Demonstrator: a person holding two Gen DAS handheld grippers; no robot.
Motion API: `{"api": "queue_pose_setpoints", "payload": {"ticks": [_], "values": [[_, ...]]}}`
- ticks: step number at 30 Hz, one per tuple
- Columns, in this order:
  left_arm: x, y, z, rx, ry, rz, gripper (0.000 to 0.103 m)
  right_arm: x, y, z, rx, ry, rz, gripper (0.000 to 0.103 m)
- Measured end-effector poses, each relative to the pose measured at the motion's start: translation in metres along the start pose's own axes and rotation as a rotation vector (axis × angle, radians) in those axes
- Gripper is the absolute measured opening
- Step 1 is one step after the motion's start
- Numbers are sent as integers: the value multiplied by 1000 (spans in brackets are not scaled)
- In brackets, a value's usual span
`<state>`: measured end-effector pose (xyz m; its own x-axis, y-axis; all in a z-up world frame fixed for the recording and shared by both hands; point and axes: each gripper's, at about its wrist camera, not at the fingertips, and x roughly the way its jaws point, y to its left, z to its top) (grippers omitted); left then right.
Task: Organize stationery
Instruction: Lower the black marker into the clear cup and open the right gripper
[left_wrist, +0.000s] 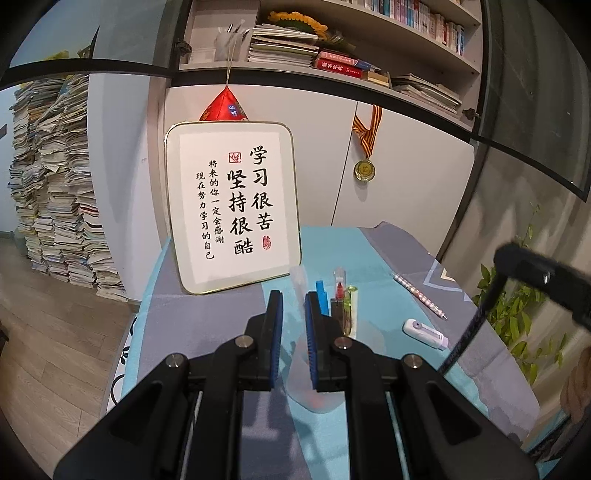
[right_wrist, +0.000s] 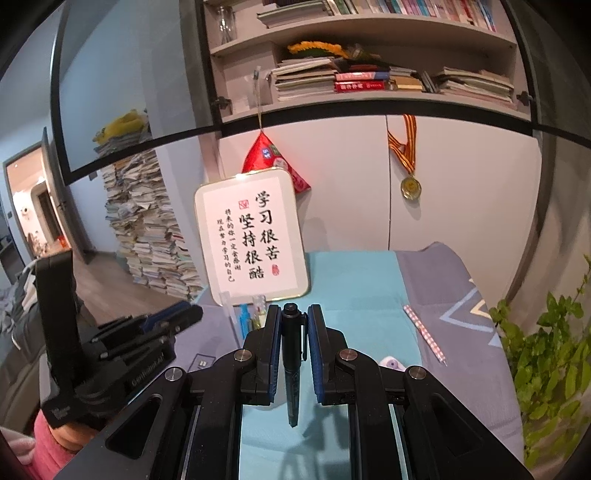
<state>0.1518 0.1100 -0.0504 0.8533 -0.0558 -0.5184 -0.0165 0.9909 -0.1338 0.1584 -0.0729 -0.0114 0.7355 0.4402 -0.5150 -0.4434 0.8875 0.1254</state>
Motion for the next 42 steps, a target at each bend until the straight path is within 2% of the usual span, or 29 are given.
{"api": "queue_pose_setpoints", "payload": {"ticks": [7, 15, 21, 33, 42], "values": [[-8, 4, -12, 11, 4, 21, 10, -3, 19, 19, -35, -47, 21, 15], [-14, 13, -22, 8, 16, 56, 11, 13, 42, 27, -91, -51, 43, 15], [-15, 17, -30, 17, 27, 74, 13, 22, 43, 27, -85, -51, 38, 15], [-5, 20, -42, 14, 73, 62, 14, 40, 41, 27, -82, -38, 16, 15], [-1, 20, -45, 9, 91, 58, 14, 50, 38, 19, -89, 6, 16, 15]]}}
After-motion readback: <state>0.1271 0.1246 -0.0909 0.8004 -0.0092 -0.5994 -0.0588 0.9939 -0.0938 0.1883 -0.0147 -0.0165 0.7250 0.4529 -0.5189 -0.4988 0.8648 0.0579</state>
